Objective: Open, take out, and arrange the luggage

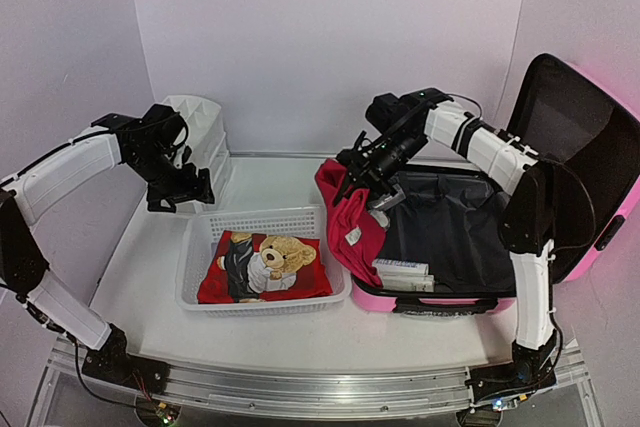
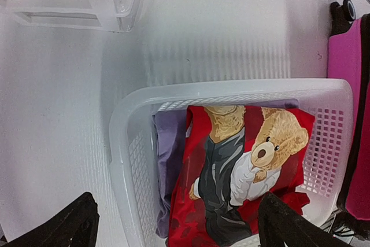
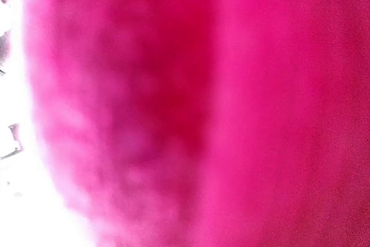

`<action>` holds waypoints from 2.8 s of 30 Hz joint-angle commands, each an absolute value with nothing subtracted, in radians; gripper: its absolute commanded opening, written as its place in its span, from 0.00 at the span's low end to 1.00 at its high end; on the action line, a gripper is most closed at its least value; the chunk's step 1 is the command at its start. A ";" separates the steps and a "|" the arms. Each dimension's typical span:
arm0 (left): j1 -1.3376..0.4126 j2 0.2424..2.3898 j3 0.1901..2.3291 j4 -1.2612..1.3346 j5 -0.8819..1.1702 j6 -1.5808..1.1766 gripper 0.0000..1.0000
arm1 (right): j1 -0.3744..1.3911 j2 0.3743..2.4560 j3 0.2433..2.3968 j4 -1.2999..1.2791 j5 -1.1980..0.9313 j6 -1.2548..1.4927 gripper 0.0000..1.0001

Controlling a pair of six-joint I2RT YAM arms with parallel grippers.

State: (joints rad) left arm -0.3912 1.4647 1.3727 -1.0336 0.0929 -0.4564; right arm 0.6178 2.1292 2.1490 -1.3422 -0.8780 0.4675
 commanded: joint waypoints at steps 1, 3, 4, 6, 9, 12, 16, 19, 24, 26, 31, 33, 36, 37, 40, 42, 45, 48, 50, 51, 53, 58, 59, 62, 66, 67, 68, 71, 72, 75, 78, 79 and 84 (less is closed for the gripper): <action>-0.381 1.497 1.371 -1.036 0.069 -0.495 0.94 | 0.687 2.151 2.200 -1.283 -0.874 0.492 0.00; -0.380 1.489 1.328 -0.994 0.074 -0.479 0.88 | 0.717 2.160 2.192 -1.261 -0.835 0.491 0.00; -0.380 1.477 1.303 -0.964 0.077 -0.457 0.85 | 0.732 2.163 2.194 -1.251 -0.806 0.489 0.00; -0.380 1.439 1.239 -0.896 0.054 -0.437 0.84 | 0.770 2.178 2.215 -1.221 -0.766 0.488 0.00; -0.372 1.375 1.144 -0.791 0.013 -0.397 0.84 | 0.809 2.229 2.284 -1.201 -0.723 0.489 0.00; -0.331 1.322 1.037 -0.679 0.102 -0.385 0.81 | 0.843 2.270 2.338 -1.203 -0.660 0.445 0.00; -0.305 1.265 0.923 -0.547 0.243 -0.397 0.80 | 0.872 2.298 2.357 -1.201 -0.609 0.420 0.00; -0.302 1.252 0.862 -0.469 0.321 -0.407 0.80 | 0.899 2.318 2.365 -1.198 -0.577 0.404 0.00; -0.302 1.256 0.816 -0.393 0.428 -0.443 0.78 | 0.939 2.341 2.370 -1.187 -0.547 0.412 0.00; -0.303 1.255 0.803 -0.375 0.449 -0.456 0.76 | 0.954 2.342 2.374 -1.182 -0.532 0.410 0.00; -0.304 1.260 0.781 -0.345 0.467 -0.473 0.74 | 0.977 2.359 2.395 -1.153 -0.538 0.426 0.00; -0.304 1.266 0.777 -0.341 0.472 -0.478 0.74 | 0.984 2.370 2.406 -1.147 -0.538 0.433 0.00; -0.304 1.269 0.771 -0.333 0.471 -0.484 0.73 | 0.991 2.393 2.417 -1.114 -0.545 0.453 0.00; -0.303 1.269 0.769 -0.331 0.471 -0.487 0.73 | 0.992 2.403 2.426 -1.104 -0.549 0.462 0.00; -0.304 1.267 0.768 -0.325 0.474 -0.495 0.73 | 0.997 2.441 2.468 -1.088 -0.559 0.485 0.00; -0.304 1.268 0.767 -0.325 0.479 -0.497 0.72 | 1.003 2.461 2.492 -1.076 -0.565 0.498 0.00; -0.304 1.271 0.767 -0.324 0.479 -0.497 0.72 | 1.013 2.476 2.497 -1.035 -0.567 0.522 0.00; -0.304 1.281 0.774 -0.324 0.480 -0.496 0.72 | 1.016 2.493 2.505 -1.010 -0.562 0.540 0.00; -0.304 1.287 0.778 -0.324 0.484 -0.495 0.72 | 1.022 2.507 2.514 -1.006 -0.551 0.550 0.00; -0.304 1.287 0.778 -0.323 0.486 -0.495 0.72 | 1.025 2.513 2.519 -1.003 -0.547 0.551 0.00; -0.304 1.286 0.778 -0.322 0.485 -0.495 0.72 | 1.032 2.526 2.524 -0.990 -0.542 0.560 0.00; -0.304 1.282 0.774 -0.320 0.482 -0.497 0.72 | 1.048 2.560 2.544 -0.948 -0.524 0.585 0.00; -0.304 1.281 0.773 -0.319 0.483 -0.497 0.71 | 1.050 2.569 2.549 -0.947 -0.521 0.589 0.00; -0.304 1.275 0.768 -0.320 0.484 -0.494 0.71 | 1.054 2.587 2.545 -0.946 -0.518 0.593 0.03; -0.304 1.251 0.763 -0.327 0.473 -0.482 0.72 | 1.055 2.574 2.549 -0.943 -0.528 0.601 0.45; -0.304 1.236 0.765 -0.336 0.465 -0.476 0.73 | 1.055 2.560 2.552 -0.942 -0.528 0.602 0.52; -0.305 1.227 0.768 -0.350 0.453 -0.468 0.73 | 1.055 2.544 2.551 -0.943 -0.530 0.602 0.58; -0.304 1.174 0.787 -0.400 0.412 -0.433 0.75 | 1.054 2.488 2.540 -0.943 -0.534 0.603 0.77; -0.303 1.158 0.795 -0.418 0.396 -0.421 0.76 | 1.054 2.464 2.525 -0.942 -0.529 0.602 0.80; -0.304 1.109 0.821 -0.474 0.349 -0.383 0.77 | 1.052 2.392 2.457 -0.942 -0.524 0.586 0.88; -0.304 1.069 0.837 -0.516 0.343 -0.363 0.77 | 1.049 2.339 2.397 -0.943 -0.525 0.571 0.98; -0.304 1.060 0.842 -0.524 0.350 -0.361 0.77 | 1.048 2.328 2.387 -0.943 -0.527 0.568 0.98; -0.304 1.043 0.861 -0.542 0.406 -0.362 0.74 | 1.042 2.282 2.345 -0.940 -0.514 0.555 0.98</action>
